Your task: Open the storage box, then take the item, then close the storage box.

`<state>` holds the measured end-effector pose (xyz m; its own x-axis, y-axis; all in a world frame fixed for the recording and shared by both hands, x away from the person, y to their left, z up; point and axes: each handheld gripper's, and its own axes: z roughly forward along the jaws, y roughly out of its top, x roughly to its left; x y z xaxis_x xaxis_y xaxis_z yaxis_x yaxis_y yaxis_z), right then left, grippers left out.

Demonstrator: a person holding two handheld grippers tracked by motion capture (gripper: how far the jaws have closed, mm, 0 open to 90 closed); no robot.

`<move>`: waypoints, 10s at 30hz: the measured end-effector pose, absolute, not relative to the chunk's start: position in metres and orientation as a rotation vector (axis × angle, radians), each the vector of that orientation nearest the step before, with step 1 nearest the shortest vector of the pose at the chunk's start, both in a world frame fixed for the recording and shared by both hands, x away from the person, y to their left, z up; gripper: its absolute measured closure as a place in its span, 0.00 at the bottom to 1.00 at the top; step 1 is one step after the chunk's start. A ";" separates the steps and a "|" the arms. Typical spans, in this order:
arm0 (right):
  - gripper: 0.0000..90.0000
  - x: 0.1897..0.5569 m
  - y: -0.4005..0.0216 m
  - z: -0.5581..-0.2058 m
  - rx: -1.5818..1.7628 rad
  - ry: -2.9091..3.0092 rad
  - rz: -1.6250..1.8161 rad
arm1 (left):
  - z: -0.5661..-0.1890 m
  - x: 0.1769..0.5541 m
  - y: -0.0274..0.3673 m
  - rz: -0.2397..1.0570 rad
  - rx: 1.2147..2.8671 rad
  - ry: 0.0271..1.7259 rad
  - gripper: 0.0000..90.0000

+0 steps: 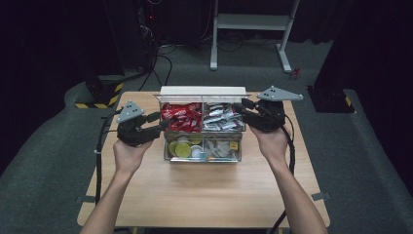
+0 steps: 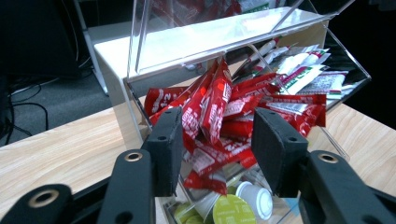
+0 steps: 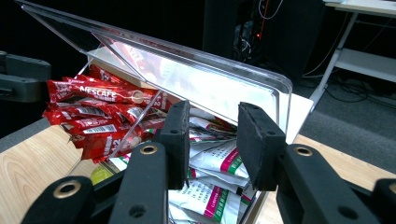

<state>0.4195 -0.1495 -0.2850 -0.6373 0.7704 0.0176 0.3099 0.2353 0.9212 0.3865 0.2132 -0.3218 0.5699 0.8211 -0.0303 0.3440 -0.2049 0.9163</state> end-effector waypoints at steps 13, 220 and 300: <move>0.72 0.420 -0.150 -0.285 0.991 2.071 1.389 | -0.322 0.406 0.200 0.574 1.841 0.976 0.73; 0.71 0.424 -0.144 -0.291 1.022 2.091 1.360 | -0.417 0.350 0.295 0.586 1.694 1.224 0.90; 0.69 0.419 -0.151 -0.291 1.032 2.077 1.346 | -0.508 0.365 0.313 0.677 1.810 1.507 0.51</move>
<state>0.4190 -0.1510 -0.2907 -0.6153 0.7880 0.0228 0.3427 0.2413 0.9079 0.3652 0.3132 -0.5080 0.1951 0.9803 -0.0304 0.6282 -0.1011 0.7715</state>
